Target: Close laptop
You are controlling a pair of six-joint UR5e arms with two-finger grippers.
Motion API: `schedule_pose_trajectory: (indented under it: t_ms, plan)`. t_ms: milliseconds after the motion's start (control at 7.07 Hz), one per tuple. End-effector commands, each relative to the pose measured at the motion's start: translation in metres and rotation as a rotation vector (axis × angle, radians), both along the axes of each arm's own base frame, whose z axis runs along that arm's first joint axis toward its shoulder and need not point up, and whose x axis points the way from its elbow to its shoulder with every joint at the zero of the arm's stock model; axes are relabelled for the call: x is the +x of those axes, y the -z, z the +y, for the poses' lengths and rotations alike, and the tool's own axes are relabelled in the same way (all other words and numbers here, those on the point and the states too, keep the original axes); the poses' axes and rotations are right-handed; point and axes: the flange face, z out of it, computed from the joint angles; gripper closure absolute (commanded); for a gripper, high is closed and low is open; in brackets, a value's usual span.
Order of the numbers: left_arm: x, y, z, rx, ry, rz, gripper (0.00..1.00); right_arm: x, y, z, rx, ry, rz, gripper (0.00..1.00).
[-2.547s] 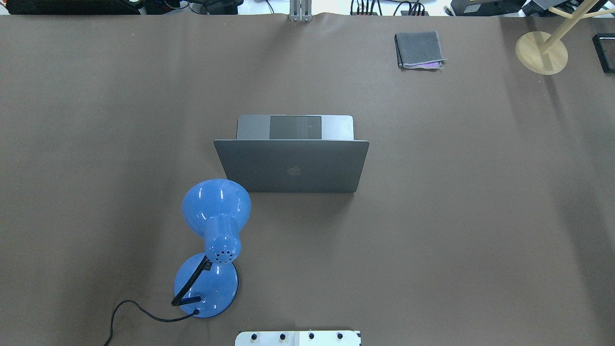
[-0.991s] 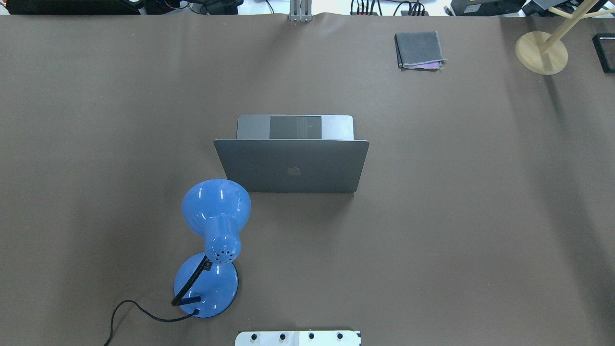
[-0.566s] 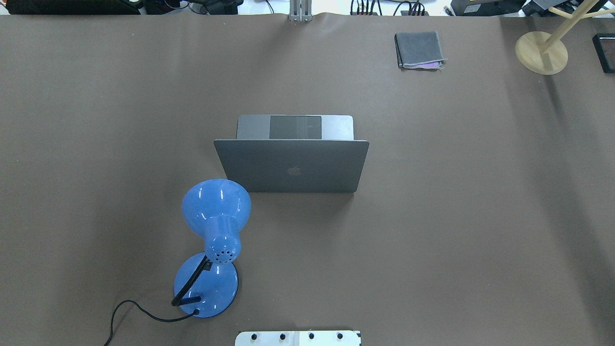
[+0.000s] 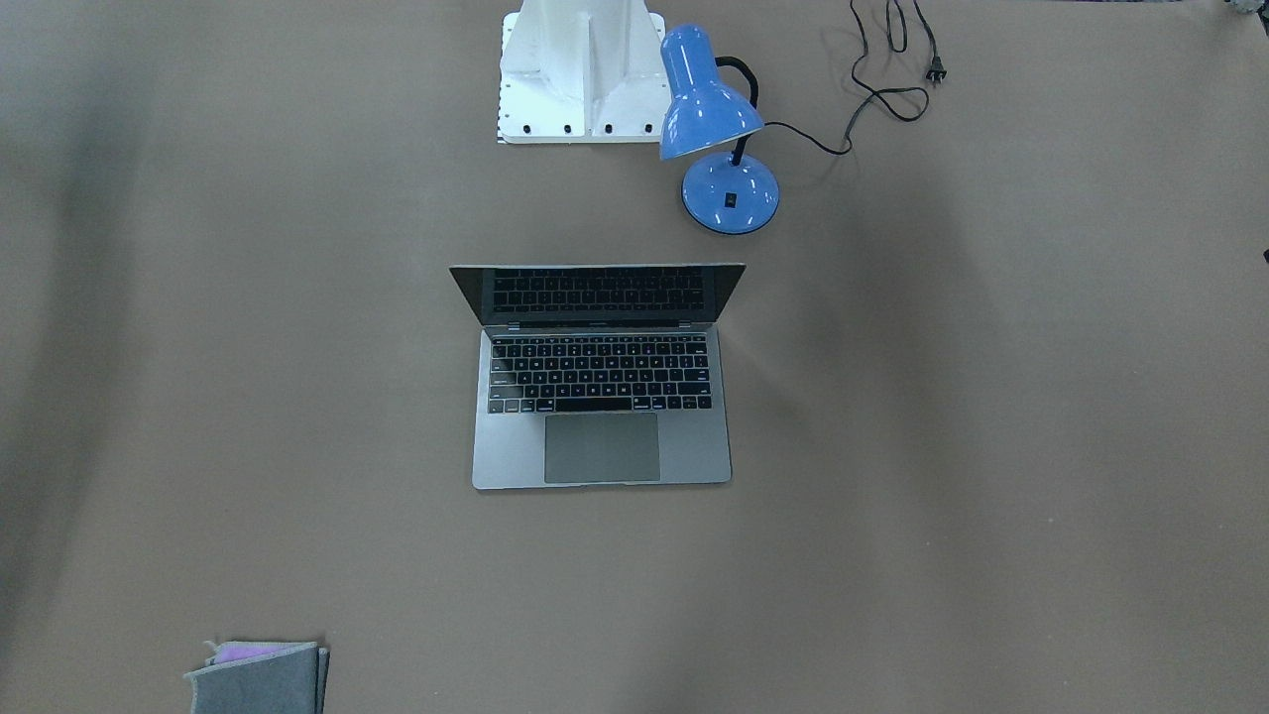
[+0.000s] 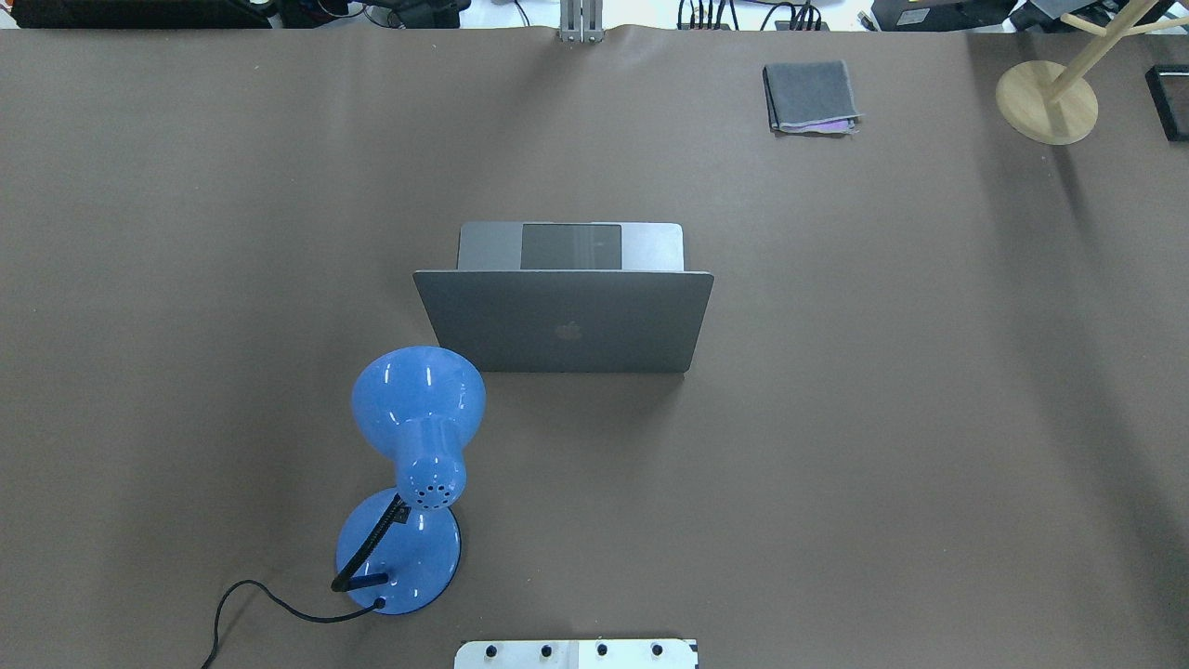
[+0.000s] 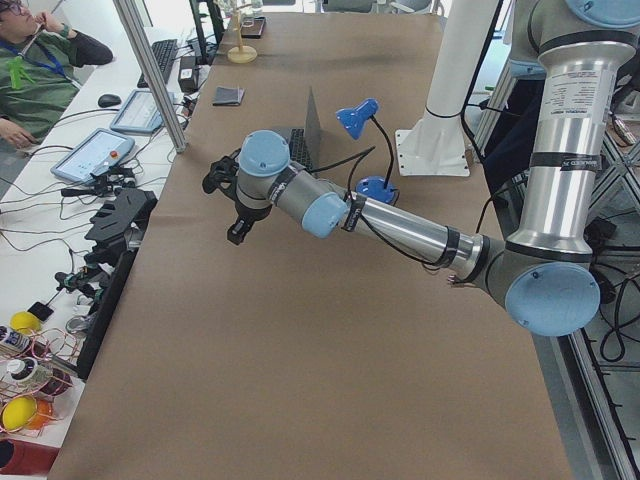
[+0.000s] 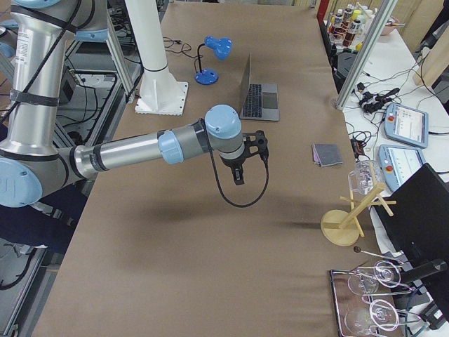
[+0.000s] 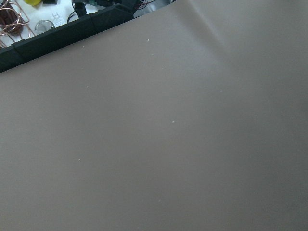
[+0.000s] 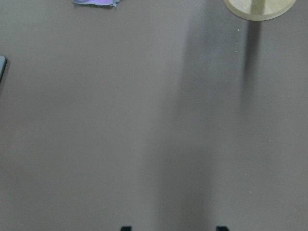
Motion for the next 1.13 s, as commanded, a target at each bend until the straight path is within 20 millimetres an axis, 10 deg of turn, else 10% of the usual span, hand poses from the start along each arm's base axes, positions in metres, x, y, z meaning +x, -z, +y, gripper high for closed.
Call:
schedule_pose_trajectory:
  t_ms: [0, 283, 991]
  plan:
    - [0.048, 0.049, 0.010, -0.112, 0.012, 0.089, 0.96, -0.050, 0.035, 0.009, -0.098, -0.020, -0.054, 1.00]
    - [0.078, 0.071, 0.020, -0.182, 0.004, 0.131, 1.00, -0.063, 0.061, 0.027, -0.118, -0.019, -0.069, 1.00]
    - [0.225, 0.174, 0.044, -0.464, -0.057, 0.249, 1.00, -0.159, 0.135, 0.062, -0.327, -0.136, -0.047, 1.00]
